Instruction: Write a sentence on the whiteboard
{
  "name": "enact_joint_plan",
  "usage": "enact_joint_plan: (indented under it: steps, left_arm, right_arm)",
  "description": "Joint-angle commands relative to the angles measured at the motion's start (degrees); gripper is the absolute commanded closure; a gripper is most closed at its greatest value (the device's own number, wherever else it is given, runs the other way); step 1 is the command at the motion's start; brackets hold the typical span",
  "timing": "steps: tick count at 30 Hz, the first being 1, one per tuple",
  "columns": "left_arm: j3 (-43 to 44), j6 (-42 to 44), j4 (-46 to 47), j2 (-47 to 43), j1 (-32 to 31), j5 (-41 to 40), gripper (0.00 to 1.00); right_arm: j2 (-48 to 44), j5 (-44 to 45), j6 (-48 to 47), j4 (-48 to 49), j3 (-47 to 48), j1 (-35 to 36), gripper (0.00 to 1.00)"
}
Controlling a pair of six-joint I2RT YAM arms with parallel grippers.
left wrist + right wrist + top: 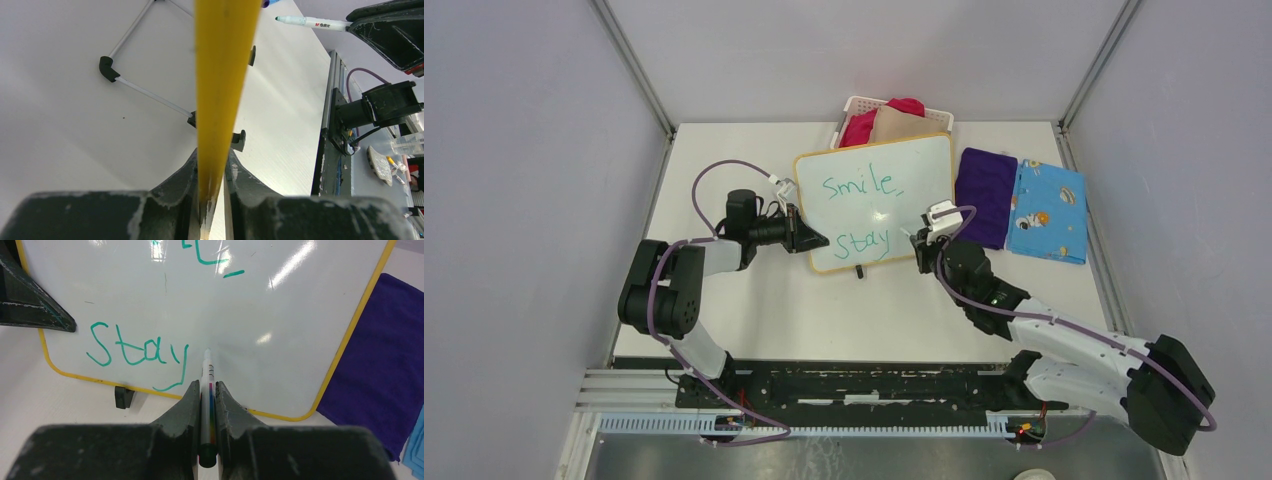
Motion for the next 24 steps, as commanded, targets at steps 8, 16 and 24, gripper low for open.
enact_joint_plan:
  steps: [8,16,24]
  left_arm:
    - [-0.45,4.01,-8.15,2.44,-1.55,-6.56,0.98]
    - [-0.48,3.97,-8.15,2.50,-1.57,-6.56,0.98]
    - [-0.47,3.95,-8.15,2.43,-1.56,-6.60,0.98]
  right_arm:
    - [3.43,0.83,0.40,0.55,5.23,0.26,1.00]
    - [4.72,4.05,0.49,2.39,6.07,0.19,1.00]
    - [7.18,5.37,-0.22,3.40,7.86,0.07,1.00]
